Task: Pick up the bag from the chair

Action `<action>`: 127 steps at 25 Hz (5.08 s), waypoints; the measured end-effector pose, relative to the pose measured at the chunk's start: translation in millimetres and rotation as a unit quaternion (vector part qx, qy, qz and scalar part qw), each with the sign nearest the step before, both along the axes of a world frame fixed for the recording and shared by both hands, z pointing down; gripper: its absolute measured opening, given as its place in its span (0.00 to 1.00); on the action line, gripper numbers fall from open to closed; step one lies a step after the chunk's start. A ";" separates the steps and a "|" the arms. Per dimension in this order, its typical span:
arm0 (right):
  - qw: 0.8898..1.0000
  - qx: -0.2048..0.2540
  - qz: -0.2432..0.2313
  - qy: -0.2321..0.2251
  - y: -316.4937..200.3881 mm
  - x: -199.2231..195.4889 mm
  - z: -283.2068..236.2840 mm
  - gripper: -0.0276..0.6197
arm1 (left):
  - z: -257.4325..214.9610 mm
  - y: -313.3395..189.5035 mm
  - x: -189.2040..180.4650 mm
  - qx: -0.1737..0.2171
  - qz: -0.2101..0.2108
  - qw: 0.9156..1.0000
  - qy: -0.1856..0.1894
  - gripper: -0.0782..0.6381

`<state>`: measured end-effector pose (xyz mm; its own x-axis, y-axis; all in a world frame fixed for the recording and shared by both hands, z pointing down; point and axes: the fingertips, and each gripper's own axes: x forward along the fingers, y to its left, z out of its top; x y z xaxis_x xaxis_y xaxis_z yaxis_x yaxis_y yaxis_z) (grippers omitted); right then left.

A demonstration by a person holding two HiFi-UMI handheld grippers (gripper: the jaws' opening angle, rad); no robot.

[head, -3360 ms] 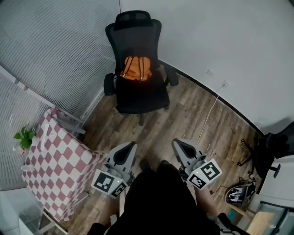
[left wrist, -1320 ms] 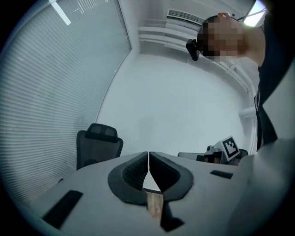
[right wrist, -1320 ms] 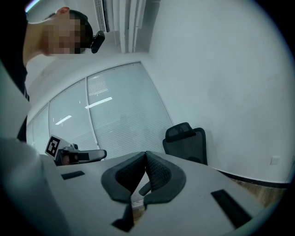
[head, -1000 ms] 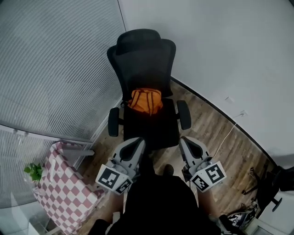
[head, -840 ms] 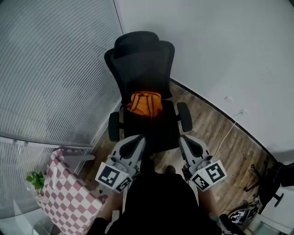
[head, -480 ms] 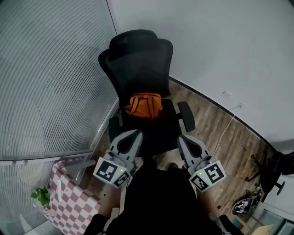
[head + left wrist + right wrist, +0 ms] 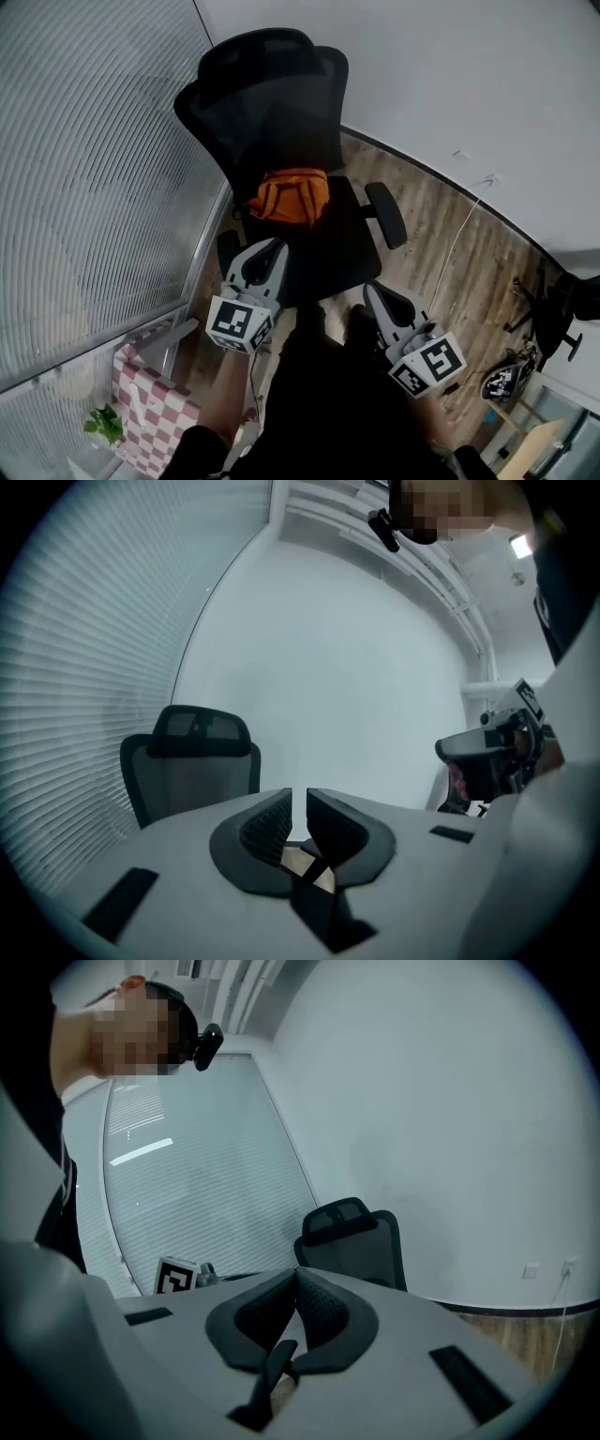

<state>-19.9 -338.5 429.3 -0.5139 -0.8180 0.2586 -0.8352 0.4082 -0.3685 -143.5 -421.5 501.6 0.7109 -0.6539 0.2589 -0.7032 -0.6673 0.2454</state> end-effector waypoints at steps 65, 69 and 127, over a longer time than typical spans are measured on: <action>0.988 -0.125 0.088 0.003 -14.8 21.4 88.8 0.07 | 266.8 -179.4 25.8 -0.016 -0.049 0.974 -0.222 0.17; 0.990 -0.117 0.083 0.001 -14.0 18.6 82.0 0.07 | 254.6 -172.6 24.5 -0.020 -0.049 0.976 -0.211 0.16; 0.995 0.058 -0.044 -0.069 175.9 206.0 -38.4 0.07 | -96.6 203.7 107.8 0.093 -0.217 0.970 -0.064 0.16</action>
<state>186.1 -162.5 390.9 -0.6085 -0.7888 0.0866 -0.7394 0.5240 -0.4229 -35.6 -217.8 404.9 0.3272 -0.9284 0.1763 -0.9448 -0.3251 0.0416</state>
